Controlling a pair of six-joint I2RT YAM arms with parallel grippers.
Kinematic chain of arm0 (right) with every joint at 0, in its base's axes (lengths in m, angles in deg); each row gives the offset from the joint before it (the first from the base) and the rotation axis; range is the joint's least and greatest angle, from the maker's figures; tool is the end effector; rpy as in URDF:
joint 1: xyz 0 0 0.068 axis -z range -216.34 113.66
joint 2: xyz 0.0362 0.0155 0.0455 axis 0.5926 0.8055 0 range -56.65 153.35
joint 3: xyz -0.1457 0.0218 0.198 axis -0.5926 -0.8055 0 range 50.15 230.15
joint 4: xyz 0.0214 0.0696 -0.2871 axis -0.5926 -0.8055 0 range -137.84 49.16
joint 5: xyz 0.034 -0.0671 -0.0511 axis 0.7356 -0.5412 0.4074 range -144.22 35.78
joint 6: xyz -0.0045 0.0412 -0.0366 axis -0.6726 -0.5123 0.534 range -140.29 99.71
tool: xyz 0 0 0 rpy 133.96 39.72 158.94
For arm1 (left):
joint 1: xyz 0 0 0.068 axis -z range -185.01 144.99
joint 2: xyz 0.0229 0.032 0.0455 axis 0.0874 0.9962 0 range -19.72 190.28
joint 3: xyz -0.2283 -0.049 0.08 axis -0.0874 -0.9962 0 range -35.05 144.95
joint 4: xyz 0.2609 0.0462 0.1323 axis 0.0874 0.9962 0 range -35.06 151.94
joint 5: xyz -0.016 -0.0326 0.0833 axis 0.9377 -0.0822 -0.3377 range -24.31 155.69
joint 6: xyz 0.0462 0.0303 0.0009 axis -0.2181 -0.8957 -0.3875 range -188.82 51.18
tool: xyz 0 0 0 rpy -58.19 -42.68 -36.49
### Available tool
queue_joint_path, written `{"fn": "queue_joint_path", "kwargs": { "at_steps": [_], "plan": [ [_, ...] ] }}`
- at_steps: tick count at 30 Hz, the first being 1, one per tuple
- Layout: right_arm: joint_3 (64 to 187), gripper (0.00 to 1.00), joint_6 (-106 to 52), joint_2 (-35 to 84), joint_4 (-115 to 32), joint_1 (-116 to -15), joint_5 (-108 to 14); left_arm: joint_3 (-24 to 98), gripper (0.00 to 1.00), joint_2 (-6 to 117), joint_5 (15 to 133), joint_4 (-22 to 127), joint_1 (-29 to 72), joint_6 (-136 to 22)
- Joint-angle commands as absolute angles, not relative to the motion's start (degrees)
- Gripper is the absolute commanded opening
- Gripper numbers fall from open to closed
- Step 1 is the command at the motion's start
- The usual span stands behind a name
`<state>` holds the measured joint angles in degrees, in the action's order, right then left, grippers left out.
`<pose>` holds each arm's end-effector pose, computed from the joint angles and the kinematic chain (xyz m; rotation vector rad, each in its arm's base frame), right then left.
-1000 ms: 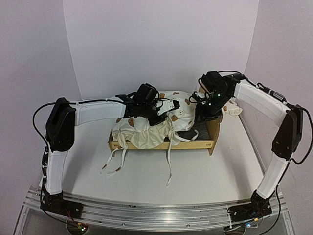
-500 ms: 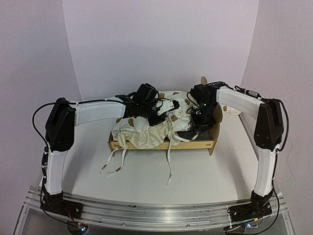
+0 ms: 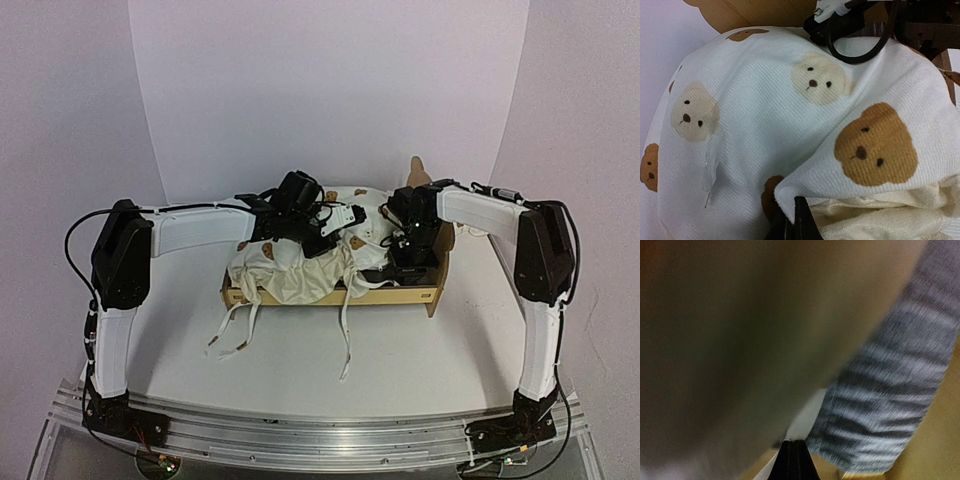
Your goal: Set up the pet bed
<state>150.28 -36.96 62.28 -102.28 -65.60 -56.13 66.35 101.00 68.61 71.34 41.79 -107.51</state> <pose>0.3842 0.2138 0.1769 -0.3215 2.9538 0.0534 0.3527 -0.3784 0.2155 1.5120 1.5936 -0.1355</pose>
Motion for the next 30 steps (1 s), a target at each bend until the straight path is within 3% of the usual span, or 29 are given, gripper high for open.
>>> {"fn": "queue_joint_path", "kwargs": {
  "at_steps": [1, 11, 20, 30],
  "plan": [
    [150.96, 0.00, -34.14, 61.62, -110.86, -65.31, -48.99, 65.76, 0.00, 97.54, 67.96, 70.61, 40.34, -106.55],
    [154.46, 0.00, -31.58, 71.90, -118.53, -65.28, -42.05, 68.05, 0.00, 100.29, 71.48, 71.39, 40.64, -105.61],
    [156.84, 0.24, -32.80, 73.44, -121.04, -65.43, -51.27, 66.45, 0.00, 100.37, 72.17, 72.22, 40.91, -105.41],
    [167.44, 0.41, -34.49, 60.04, -125.52, -65.75, -48.66, 66.87, 0.00, 101.42, 72.46, 72.45, 41.39, -104.60]
  ]
}}
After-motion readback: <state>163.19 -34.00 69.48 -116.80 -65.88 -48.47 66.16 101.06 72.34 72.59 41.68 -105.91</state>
